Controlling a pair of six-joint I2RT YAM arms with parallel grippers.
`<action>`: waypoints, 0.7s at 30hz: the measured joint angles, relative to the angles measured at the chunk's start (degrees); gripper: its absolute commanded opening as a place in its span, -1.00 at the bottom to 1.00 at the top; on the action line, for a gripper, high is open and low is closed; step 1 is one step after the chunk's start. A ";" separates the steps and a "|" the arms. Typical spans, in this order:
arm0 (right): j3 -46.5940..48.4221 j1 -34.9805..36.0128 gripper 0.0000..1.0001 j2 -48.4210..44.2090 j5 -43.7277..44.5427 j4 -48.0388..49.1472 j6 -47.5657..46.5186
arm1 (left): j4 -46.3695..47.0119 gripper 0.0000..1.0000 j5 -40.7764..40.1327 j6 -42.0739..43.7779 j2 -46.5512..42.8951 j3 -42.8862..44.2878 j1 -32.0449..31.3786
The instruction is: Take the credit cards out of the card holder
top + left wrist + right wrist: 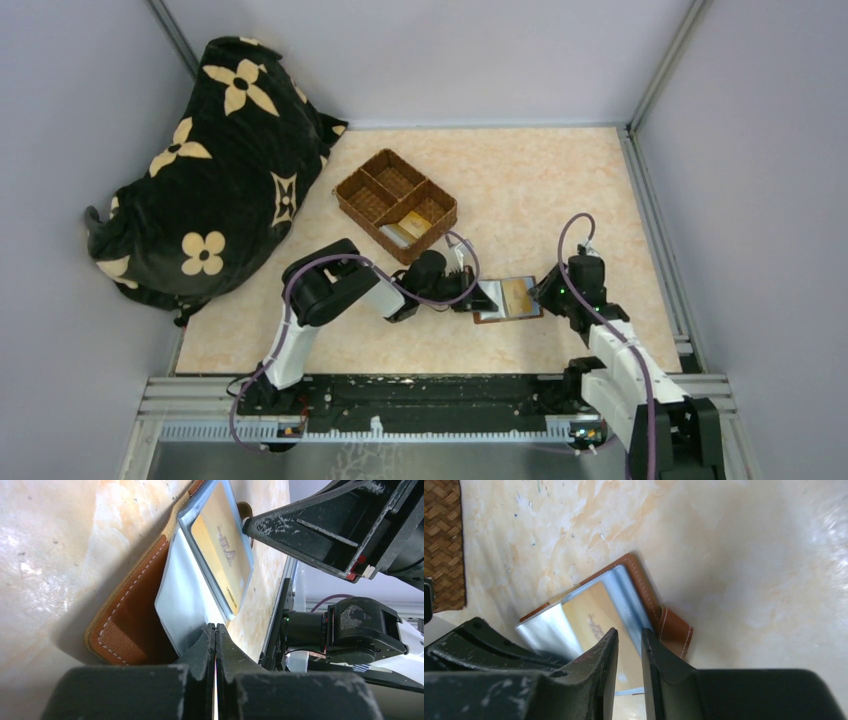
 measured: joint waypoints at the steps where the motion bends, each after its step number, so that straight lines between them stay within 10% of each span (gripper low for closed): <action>1: 0.17 -0.04 -0.45 0.02 0.31 0.00 -0.04 | 0.11 -0.92 0.00 0.00 0.00 -0.07 0.02; 21: -0.96 -0.79 -1.00 2.19 0.66 3.85 -1.81 | 0.50 -0.16 -0.09 -1.16 0.00 1.14 0.61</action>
